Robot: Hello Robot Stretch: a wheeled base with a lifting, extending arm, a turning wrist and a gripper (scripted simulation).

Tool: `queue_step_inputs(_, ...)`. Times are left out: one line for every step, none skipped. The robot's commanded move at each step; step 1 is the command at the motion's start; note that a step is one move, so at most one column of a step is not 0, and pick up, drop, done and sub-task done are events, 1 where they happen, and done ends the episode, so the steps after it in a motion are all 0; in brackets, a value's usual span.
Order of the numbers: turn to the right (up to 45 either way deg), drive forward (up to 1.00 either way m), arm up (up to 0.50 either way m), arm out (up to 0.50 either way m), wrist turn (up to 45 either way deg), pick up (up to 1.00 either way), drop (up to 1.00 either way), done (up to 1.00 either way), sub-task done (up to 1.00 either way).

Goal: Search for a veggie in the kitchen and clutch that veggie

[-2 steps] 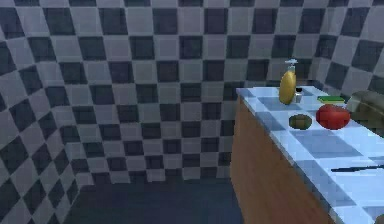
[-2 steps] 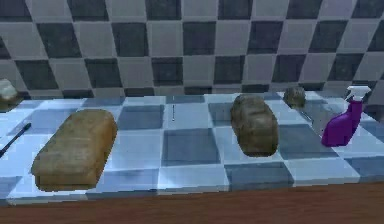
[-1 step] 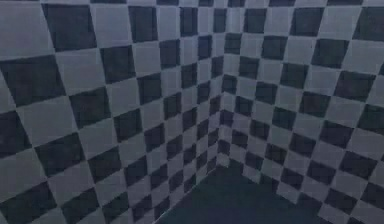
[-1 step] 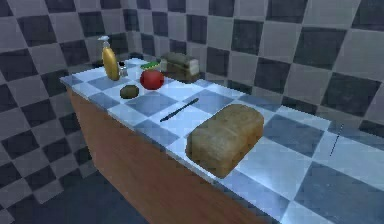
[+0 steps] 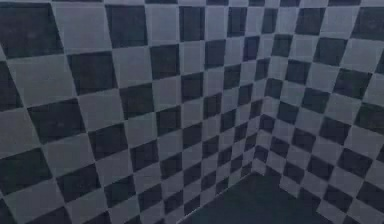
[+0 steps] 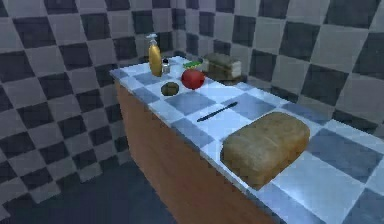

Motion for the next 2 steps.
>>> queue_step_inputs(45.0,0.0,0.0,0.0,0.0,0.0,0.0,0.0,0.0)
queue_step_inputs(15.0,0.0,0.0,0.0,0.0,0.0,0.0,0.0,0.0)
